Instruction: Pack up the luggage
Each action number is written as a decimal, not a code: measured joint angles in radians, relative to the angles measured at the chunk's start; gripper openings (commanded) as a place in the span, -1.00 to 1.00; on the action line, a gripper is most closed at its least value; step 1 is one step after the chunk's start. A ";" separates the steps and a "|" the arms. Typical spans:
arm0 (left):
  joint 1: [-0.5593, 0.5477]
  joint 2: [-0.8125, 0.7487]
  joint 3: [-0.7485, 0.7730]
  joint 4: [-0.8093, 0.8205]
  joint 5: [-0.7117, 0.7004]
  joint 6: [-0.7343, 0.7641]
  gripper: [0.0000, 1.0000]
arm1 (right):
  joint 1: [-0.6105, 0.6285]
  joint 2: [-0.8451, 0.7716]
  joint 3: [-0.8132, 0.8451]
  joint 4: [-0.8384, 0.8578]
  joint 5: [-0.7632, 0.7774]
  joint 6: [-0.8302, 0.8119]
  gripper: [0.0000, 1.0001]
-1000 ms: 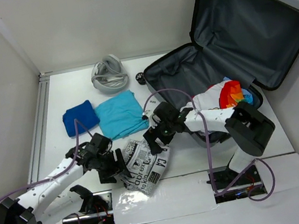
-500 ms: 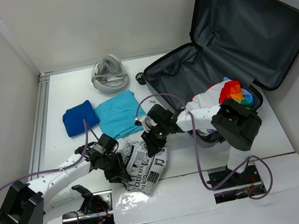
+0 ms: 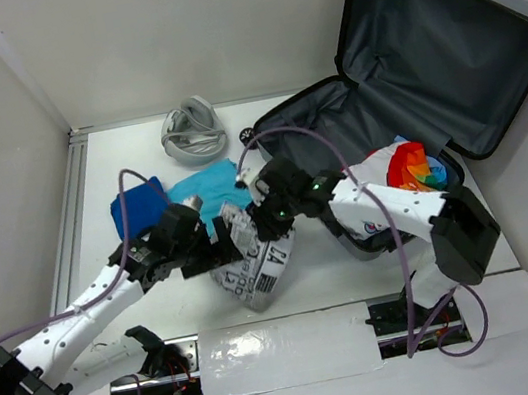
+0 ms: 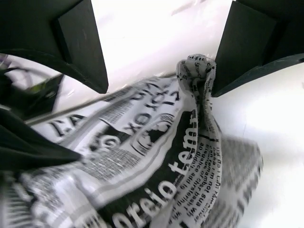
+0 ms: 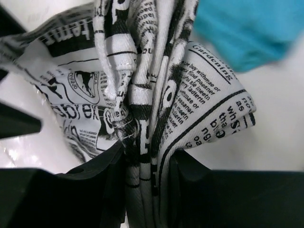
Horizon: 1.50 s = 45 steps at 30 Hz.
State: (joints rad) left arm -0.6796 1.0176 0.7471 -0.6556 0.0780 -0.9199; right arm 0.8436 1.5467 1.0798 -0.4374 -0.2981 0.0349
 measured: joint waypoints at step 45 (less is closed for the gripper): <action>0.258 0.178 0.246 0.029 -0.053 0.159 1.00 | -0.787 0.020 -0.118 0.631 0.364 0.298 -1.00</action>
State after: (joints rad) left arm -0.4217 1.1957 0.9928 -0.6270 0.0254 -0.7612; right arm 0.0566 1.5669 0.9619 0.1936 0.0658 0.3325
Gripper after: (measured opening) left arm 1.000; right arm 0.365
